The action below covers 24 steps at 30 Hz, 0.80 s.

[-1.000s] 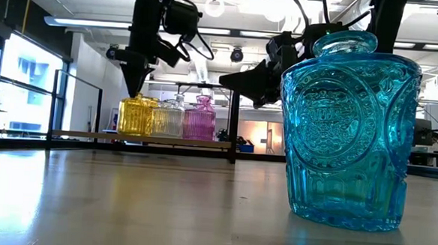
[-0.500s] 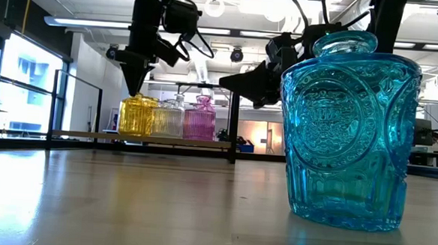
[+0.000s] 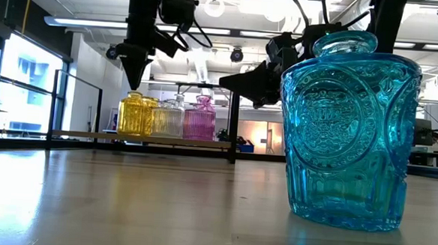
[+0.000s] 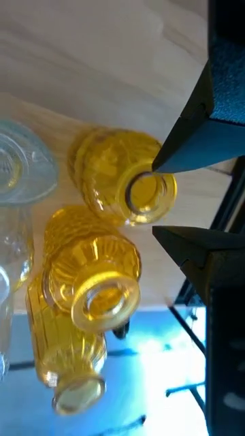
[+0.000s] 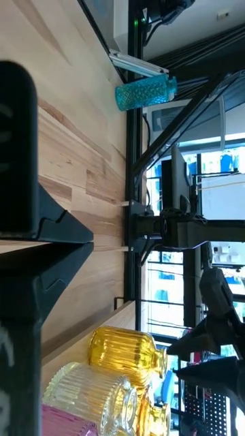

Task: Sort vases onto shelf
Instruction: Put the yellow vase on the shelf

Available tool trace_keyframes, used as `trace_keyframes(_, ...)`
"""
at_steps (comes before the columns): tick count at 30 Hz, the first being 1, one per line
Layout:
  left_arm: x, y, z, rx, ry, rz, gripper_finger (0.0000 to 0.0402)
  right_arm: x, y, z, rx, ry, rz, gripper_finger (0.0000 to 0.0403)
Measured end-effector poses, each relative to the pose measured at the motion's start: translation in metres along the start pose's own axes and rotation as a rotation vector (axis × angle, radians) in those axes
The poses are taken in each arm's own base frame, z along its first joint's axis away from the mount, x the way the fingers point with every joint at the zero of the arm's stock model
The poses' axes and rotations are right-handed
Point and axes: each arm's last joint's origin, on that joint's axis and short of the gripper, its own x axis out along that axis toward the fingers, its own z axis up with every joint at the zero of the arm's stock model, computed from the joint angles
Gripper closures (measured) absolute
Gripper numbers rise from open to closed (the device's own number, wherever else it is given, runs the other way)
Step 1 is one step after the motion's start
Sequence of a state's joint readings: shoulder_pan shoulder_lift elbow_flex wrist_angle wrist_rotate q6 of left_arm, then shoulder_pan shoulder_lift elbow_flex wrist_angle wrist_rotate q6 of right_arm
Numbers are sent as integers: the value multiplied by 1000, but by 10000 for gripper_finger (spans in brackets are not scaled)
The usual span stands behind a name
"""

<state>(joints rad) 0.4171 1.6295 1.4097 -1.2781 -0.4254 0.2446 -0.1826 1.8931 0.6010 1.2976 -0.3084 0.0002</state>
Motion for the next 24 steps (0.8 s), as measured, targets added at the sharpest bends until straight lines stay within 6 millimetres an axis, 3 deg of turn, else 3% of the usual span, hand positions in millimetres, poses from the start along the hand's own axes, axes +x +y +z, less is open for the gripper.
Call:
trace_keyframes(9, -10, 0, -5, -12, -32, 54, 275, 0, 0, -1, 5, 14, 2, 403)
trace_keyframes(13, -28, 6, -17, -96, -113, 62, 283, 0, 0, -1, 5, 14, 2, 403)
trace_keyframes(18, -44, 3, -40, -270, -254, -59, 309, 0, 0, -1, 5, 15, 2, 403)
trace_keyframes(24, -22, -26, -73, -454, -406, -214, 366, 0, 0, -3, 12, 27, 2, 403)
